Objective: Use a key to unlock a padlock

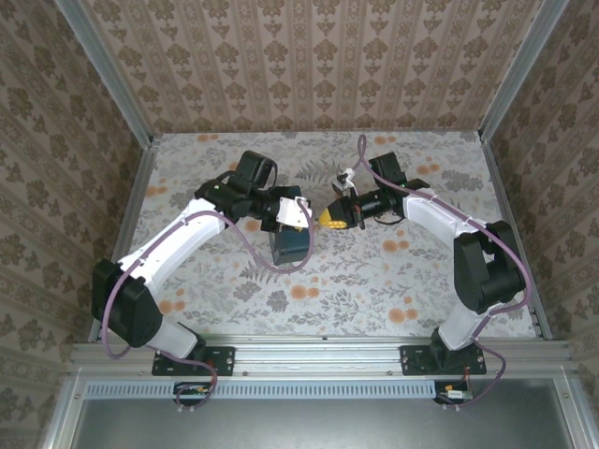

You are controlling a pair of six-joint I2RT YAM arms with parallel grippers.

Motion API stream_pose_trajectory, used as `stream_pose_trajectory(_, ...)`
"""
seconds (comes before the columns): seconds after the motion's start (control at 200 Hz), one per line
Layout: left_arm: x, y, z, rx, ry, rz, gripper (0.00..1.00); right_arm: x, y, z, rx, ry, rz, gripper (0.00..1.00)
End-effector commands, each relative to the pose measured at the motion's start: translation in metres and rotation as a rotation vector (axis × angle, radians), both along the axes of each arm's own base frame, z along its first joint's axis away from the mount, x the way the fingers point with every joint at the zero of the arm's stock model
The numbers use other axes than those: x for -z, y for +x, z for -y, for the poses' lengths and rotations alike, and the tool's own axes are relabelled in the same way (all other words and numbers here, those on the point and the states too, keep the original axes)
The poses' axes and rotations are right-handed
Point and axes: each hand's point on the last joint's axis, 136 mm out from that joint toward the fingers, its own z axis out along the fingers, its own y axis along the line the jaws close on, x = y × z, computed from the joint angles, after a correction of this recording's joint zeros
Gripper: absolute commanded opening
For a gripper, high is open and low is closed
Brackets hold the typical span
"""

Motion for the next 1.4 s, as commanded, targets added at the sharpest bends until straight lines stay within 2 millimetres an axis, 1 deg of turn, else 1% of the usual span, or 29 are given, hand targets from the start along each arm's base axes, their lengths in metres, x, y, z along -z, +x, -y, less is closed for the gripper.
stream_pose_trajectory(0.0,-0.002,-0.004,0.017,0.077,-0.014,0.039,0.15,-0.031,-0.017,-0.015,-0.113,0.111,0.097,0.0)
stream_pose_trajectory(0.08,0.0,-0.003,0.016,0.069,0.002,0.041,0.15,-0.031,-0.019,-0.015,-0.115,0.111,0.103,0.0)
stream_pose_trajectory(0.195,-0.004,-0.008,0.016,0.076,-0.003,0.039,0.15,-0.026,-0.021,-0.015,-0.118,0.11,0.102,0.0)
stream_pose_trajectory(0.275,0.0,-0.006,0.014,0.062,0.04,0.033,0.15,-0.025,-0.023,-0.015,-0.121,0.113,0.121,0.0)
stream_pose_trajectory(0.415,0.0,-0.004,0.014,0.054,0.049,0.039,0.15,-0.023,-0.021,-0.015,-0.122,0.12,0.137,0.0)
stream_pose_trajectory(0.49,0.003,-0.002,0.014,0.045,0.064,0.044,0.15,-0.026,-0.02,-0.014,-0.125,0.132,0.158,0.0)
stream_pose_trajectory(0.615,0.0,-0.003,0.017,0.049,0.038,0.047,0.15,-0.031,-0.018,-0.015,-0.135,0.148,0.178,0.0)
stream_pose_trajectory(0.715,-0.014,-0.008,0.022,0.064,-0.061,0.026,0.14,-0.03,-0.016,-0.019,-0.142,0.15,0.185,0.0)
stream_pose_trajectory(0.8,-0.02,-0.008,0.02,0.063,-0.106,-0.003,0.14,-0.034,-0.015,-0.019,-0.141,0.154,0.206,0.0)
stream_pose_trajectory(0.955,-0.017,-0.008,0.018,0.062,-0.105,-0.036,0.14,-0.048,-0.012,-0.022,-0.146,0.168,0.251,0.0)
stream_pose_trajectory(1.025,-0.014,-0.009,0.018,0.07,-0.099,-0.047,0.14,-0.051,-0.012,-0.022,-0.147,0.17,0.257,0.0)
stream_pose_trajectory(1.155,-0.009,-0.01,0.021,0.076,-0.085,-0.046,0.14,-0.051,-0.012,-0.022,-0.149,0.171,0.251,0.0)
stream_pose_trajectory(1.235,-0.011,-0.015,0.022,0.092,-0.097,-0.051,0.13,-0.048,-0.012,-0.022,-0.153,0.172,0.239,0.0)
stream_pose_trajectory(1.27,-0.011,-0.016,0.023,0.096,-0.096,-0.052,0.13,-0.048,-0.011,-0.02,-0.153,0.175,0.236,0.0)
stream_pose_trajectory(1.29,-0.014,-0.021,0.025,0.119,-0.116,-0.062,0.13,-0.048,-0.01,-0.019,-0.151,0.175,0.239,0.0)
stream_pose_trajectory(1.325,-0.014,-0.024,0.026,0.131,-0.118,-0.066,0.13,-0.047,-0.008,-0.017,-0.147,0.174,0.242,0.0)
stream_pose_trajectory(1.395,-0.012,-0.027,0.027,0.147,-0.101,-0.069,0.13,-0.049,-0.004,-0.014,-0.144,0.181,0.244,0.0)
